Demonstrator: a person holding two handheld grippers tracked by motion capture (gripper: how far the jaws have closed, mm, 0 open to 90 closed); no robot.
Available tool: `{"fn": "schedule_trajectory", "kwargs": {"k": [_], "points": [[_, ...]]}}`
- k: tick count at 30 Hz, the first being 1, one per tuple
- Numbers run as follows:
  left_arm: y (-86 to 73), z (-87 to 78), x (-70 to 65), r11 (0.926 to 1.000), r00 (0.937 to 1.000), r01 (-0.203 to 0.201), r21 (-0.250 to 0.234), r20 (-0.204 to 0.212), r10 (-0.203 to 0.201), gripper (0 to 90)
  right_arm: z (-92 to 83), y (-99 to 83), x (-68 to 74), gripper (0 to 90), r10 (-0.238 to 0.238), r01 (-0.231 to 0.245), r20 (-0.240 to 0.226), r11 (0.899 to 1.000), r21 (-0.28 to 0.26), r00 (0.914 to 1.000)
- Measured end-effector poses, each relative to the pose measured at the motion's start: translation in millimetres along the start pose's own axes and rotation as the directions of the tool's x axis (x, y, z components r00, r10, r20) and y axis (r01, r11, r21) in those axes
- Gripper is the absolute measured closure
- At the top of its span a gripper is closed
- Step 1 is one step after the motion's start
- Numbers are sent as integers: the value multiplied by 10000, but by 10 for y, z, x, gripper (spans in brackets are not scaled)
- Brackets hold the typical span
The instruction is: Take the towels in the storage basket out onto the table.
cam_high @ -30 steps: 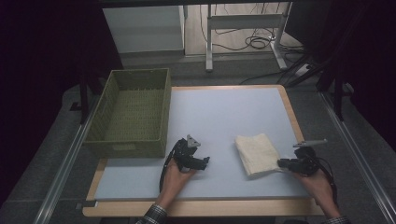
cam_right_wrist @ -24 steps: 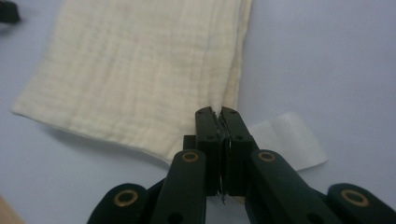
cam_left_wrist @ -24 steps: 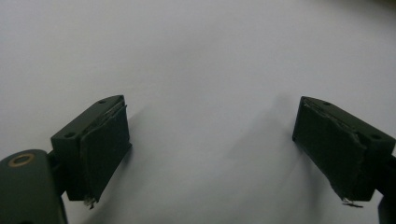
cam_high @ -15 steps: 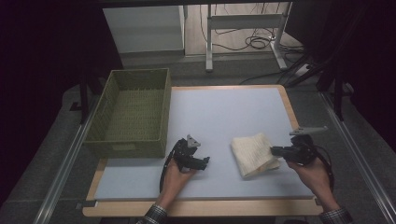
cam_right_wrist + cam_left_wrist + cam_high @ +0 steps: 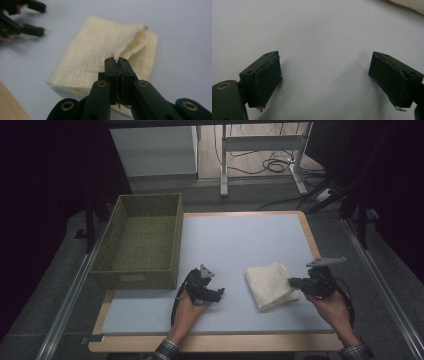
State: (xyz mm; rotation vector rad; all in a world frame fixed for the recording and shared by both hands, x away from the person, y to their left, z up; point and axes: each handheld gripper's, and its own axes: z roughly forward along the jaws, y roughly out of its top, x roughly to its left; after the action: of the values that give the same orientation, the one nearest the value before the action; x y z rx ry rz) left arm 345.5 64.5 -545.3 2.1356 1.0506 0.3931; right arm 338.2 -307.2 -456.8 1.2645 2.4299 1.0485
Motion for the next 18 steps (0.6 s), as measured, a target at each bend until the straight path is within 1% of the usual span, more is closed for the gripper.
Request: {"fn": "schedule_trajectory", "kwargs": {"k": [2,4,7,8,9,10,11,12,14,15,17,18], "points": [[0,0,0,10000,10000,0,-2,-2,0,110,72,-161,-100,873,326,-329,146,9992,209,9994],[0,1,-1,10000,10000,2,-4,-4,-2,110,144,-278,-170,870,478,-488,252,9980,401,9985],[0,0,0,10000,10000,9,1,-3,-9,110,215,-401,-240,854,596,-614,377,9970,480,9975],[0,0,0,10000,10000,8,3,-1,-8,110,219,-428,-260,838,630,-642,321,9973,365,9975],[0,0,0,10000,10000,9,2,0,-9,110,213,-434,-264,808,712,-722,298,9968,335,9970],[1,0,1,10000,10000,14,8,6,-14,110,201,-434,-266,755,675,-688,384,9970,345,9970],[2,0,1,10000,10000,11,16,6,-11,110,192,-432,-262,736,645,-660,519,9974,286,9966],[6,-1,3,10000,10000,17,56,3,-17,110,176,-429,-260,722,658,-672,505,9974,263,9966],[32,7,3,9998,9998,187,101,-22,-187,114,152,-423,-252,684,610,-627,631,9977,260,9961],[58,12,8,9998,9999,149,162,-55,-148,127,147,-422,-251,666,579,-596,608,9978,281,9965],[139,38,11,9994,9997,153,300,166,-158,173,155,-426,-248,636,587,-611,600,9973,403,9965],[190,54,3,9995,9997,132,302,218,-139,174,164,-430,-250,615,598,-627,601,9969,469,9964]]}}
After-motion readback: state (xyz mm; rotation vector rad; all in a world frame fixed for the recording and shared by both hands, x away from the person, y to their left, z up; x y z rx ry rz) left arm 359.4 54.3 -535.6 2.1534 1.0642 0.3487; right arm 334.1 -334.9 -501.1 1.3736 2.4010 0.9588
